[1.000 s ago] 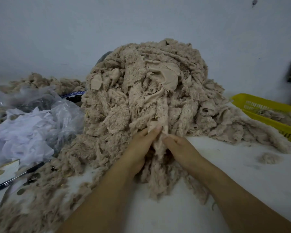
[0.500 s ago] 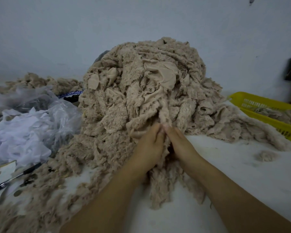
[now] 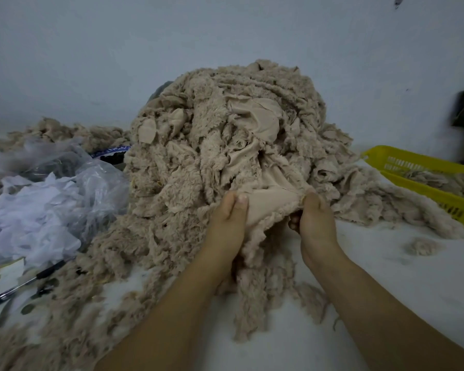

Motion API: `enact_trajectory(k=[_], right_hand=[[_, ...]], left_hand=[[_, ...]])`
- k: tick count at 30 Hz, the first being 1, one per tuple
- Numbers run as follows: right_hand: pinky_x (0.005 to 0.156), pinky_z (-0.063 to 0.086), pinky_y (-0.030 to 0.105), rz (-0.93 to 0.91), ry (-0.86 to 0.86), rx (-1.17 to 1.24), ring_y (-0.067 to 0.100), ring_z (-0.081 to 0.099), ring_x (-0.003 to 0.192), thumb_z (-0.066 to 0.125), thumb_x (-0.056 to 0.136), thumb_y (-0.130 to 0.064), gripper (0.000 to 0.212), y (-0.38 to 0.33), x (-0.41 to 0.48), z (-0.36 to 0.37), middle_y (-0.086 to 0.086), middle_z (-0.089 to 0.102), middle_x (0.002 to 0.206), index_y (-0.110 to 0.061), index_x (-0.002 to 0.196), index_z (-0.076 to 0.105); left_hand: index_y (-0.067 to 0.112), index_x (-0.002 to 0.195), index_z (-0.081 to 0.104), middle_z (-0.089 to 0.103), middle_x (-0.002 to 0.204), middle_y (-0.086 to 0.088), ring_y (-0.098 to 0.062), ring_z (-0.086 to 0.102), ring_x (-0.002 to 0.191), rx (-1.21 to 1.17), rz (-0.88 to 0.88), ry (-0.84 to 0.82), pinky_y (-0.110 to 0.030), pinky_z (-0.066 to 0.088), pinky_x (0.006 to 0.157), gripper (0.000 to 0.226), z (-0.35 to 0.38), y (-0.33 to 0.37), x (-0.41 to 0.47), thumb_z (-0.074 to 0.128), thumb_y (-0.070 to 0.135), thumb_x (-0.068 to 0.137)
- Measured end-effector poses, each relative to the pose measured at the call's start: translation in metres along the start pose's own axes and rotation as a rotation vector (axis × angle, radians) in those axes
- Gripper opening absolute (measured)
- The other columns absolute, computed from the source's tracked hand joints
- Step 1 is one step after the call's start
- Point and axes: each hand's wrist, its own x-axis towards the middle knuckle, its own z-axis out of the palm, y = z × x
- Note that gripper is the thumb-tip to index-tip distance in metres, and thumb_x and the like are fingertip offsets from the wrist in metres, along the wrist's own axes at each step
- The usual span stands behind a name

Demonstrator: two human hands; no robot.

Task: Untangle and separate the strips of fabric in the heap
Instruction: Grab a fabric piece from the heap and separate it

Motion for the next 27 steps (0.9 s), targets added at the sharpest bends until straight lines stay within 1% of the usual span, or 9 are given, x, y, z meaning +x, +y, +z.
enact_trajectory(k=[2, 4, 8, 10, 12, 14, 18, 23, 27], right_hand=[[0.071, 0.038, 0.038, -0.013, -0.013, 0.006, 0.015, 0.041, 0.063, 0.035, 0.106, -0.037, 0.030, 0.001, -0.001, 0.002, -0.003, 0.044, 0.069, -0.030, 0.089, 0.059], [0.068, 0.040, 0.036, -0.010, -0.009, 0.017, 0.013, 0.043, 0.060, 0.035, 0.106, -0.036, 0.027, 0.001, 0.000, 0.002, -0.004, 0.046, 0.067, -0.045, 0.093, 0.057], [0.067, 0.050, 0.031, 0.057, -0.013, 0.123, 0.015, 0.062, 0.077, 0.038, 0.105, -0.033, 0.028, -0.002, 0.003, -0.004, -0.001, 0.066, 0.088, -0.035, 0.088, 0.060], [0.066, 0.052, 0.030, 0.094, -0.069, 0.140, 0.015, 0.063, 0.076, 0.044, 0.103, -0.030, 0.028, -0.003, 0.004, -0.006, -0.001, 0.067, 0.083, -0.022, 0.083, 0.061], [0.070, 0.051, 0.033, 0.066, -0.147, 0.101, 0.018, 0.060, 0.078, 0.048, 0.100, -0.027, 0.026, -0.002, 0.002, -0.006, 0.001, 0.063, 0.077, -0.019, 0.078, 0.059], [0.073, 0.053, 0.033, -0.010, -0.257, 0.017, 0.015, 0.062, 0.078, 0.050, 0.099, -0.028, 0.026, 0.002, -0.004, -0.003, -0.001, 0.065, 0.076, -0.024, 0.078, 0.064], [0.061, 0.050, 0.019, -0.148, -0.449, -0.169, 0.007, 0.061, 0.070, 0.049, 0.100, -0.035, 0.027, 0.006, -0.018, 0.008, -0.005, 0.064, 0.073, -0.027, 0.077, 0.061], [0.049, 0.033, 0.022, -0.165, -0.546, -0.293, 0.010, 0.036, 0.058, 0.044, 0.102, -0.036, 0.031, 0.008, -0.018, 0.007, -0.003, 0.038, 0.063, -0.016, 0.078, 0.042], [0.048, 0.041, 0.021, 0.040, -0.466, -0.129, 0.013, 0.047, 0.053, 0.049, 0.097, -0.038, 0.035, 0.010, -0.016, 0.011, -0.006, 0.050, 0.055, -0.029, 0.064, 0.057]], left_hand=[[0.025, 0.088, 0.065, 0.071, 0.094, -0.004, -0.019, 0.064, 0.090, -0.146, -0.111, 0.021, -0.035, 0.053, 0.083, 0.027, -0.003, 0.000, 0.003, 0.045, 0.031, 0.105], [0.023, 0.096, 0.070, 0.074, 0.107, -0.006, -0.023, 0.068, 0.104, -0.266, -0.197, -0.022, -0.044, 0.053, 0.098, 0.025, -0.005, 0.001, 0.003, 0.048, 0.030, 0.105], [0.025, 0.084, 0.070, 0.073, 0.097, 0.004, -0.023, 0.066, 0.103, -0.181, -0.221, -0.120, -0.053, 0.050, 0.101, 0.026, -0.007, -0.002, 0.003, 0.053, 0.033, 0.102], [0.032, 0.084, 0.074, 0.075, 0.094, 0.010, -0.013, 0.070, 0.095, -0.138, -0.224, -0.181, -0.037, 0.059, 0.087, 0.028, -0.006, -0.002, 0.000, 0.053, 0.039, 0.101], [0.043, 0.085, 0.075, 0.073, 0.090, 0.026, 0.007, 0.069, 0.087, -0.146, -0.255, -0.225, -0.012, 0.054, 0.068, 0.024, -0.005, 0.001, -0.003, 0.055, 0.054, 0.093], [0.041, 0.093, 0.071, 0.070, 0.087, 0.034, 0.015, 0.066, 0.084, -0.176, -0.284, -0.255, -0.004, 0.049, 0.064, 0.032, -0.005, 0.002, -0.006, 0.059, 0.067, 0.078], [0.022, 0.114, 0.071, 0.076, 0.109, 0.002, -0.012, 0.071, 0.104, -0.274, -0.356, -0.274, -0.026, 0.056, 0.087, 0.037, -0.002, 0.000, -0.002, 0.064, 0.048, 0.088], [0.004, 0.113, 0.071, 0.074, 0.107, -0.018, -0.028, 0.073, 0.099, -0.482, -0.445, -0.195, -0.036, 0.062, 0.079, 0.034, -0.002, -0.002, 0.003, 0.066, 0.030, 0.093], [0.003, 0.116, 0.069, 0.074, 0.109, -0.017, -0.030, 0.071, 0.103, -0.497, -0.353, -0.224, -0.038, 0.059, 0.083, 0.031, -0.004, -0.002, 0.003, 0.066, 0.025, 0.095]])
